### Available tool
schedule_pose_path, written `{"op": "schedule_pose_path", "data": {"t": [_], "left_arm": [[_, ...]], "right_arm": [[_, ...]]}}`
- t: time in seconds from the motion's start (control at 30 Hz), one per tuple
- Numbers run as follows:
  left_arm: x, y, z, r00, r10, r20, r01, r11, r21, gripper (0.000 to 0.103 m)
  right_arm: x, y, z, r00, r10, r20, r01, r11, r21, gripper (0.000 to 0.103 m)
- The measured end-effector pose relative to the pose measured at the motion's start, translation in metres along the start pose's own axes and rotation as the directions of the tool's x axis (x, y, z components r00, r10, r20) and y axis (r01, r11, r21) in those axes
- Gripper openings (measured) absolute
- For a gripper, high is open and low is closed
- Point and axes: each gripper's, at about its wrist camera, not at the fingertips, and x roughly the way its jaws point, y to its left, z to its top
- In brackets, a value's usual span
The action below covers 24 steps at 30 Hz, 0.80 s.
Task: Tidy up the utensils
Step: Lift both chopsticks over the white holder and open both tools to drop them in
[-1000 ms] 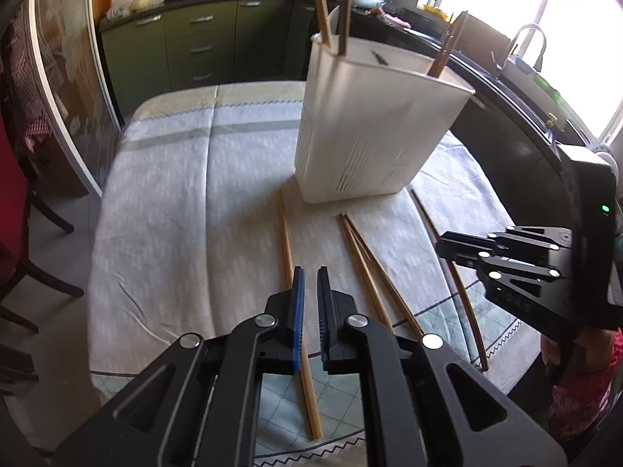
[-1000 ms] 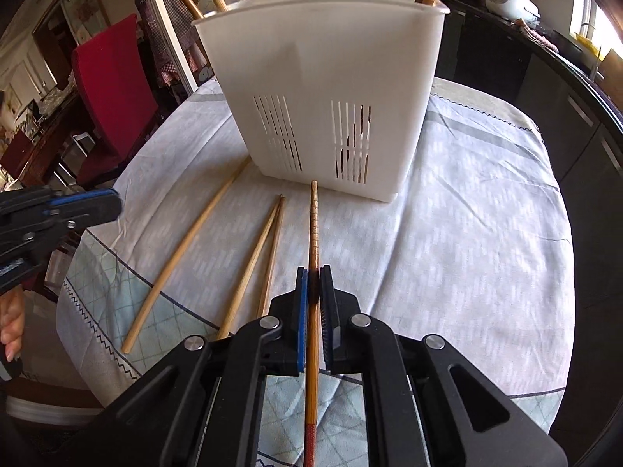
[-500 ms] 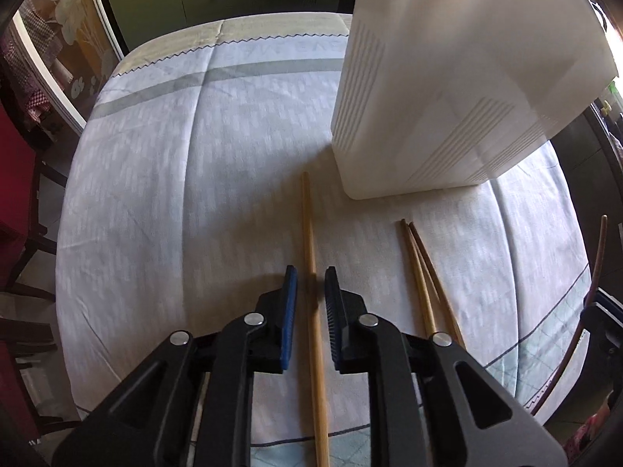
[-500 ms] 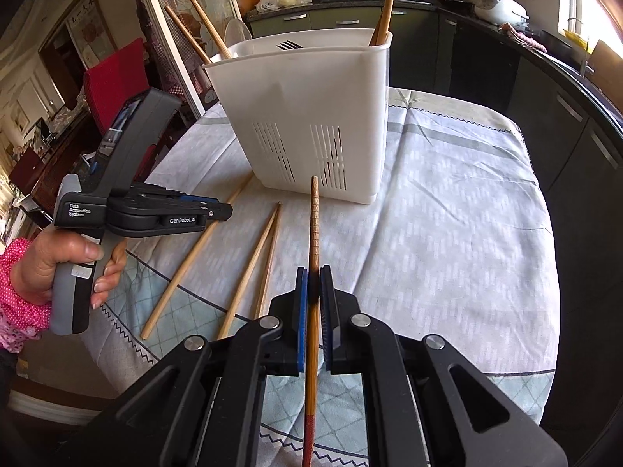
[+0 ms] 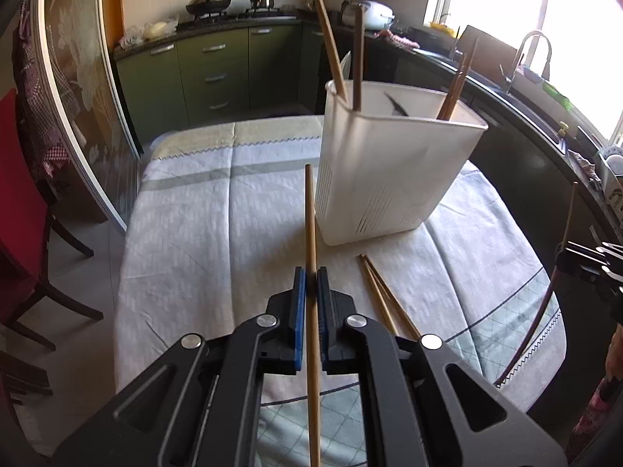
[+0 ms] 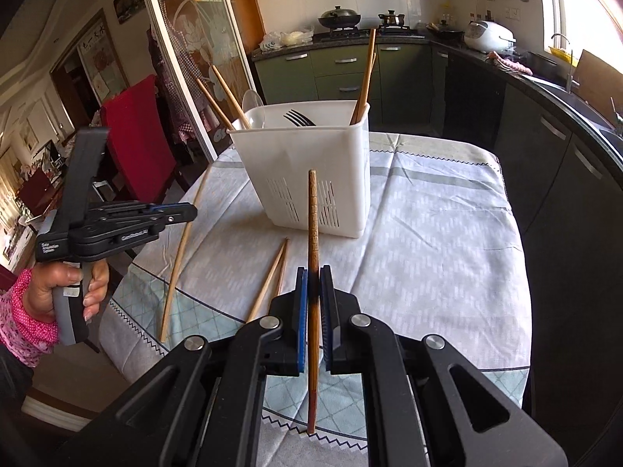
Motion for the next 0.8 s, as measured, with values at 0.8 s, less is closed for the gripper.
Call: {"op": "schedule_pose_path", "data": {"t": [0.8], "left_arm": [[-0.099,-0.006,-0.038,0.965,-0.015,0.262,-0.001,0.998,0.06,0.006]], "right_arm": [[-0.038,0.007,-0.008,0.998,-0.015,0.069,0.014,1.0,0.006,0.007]]}}
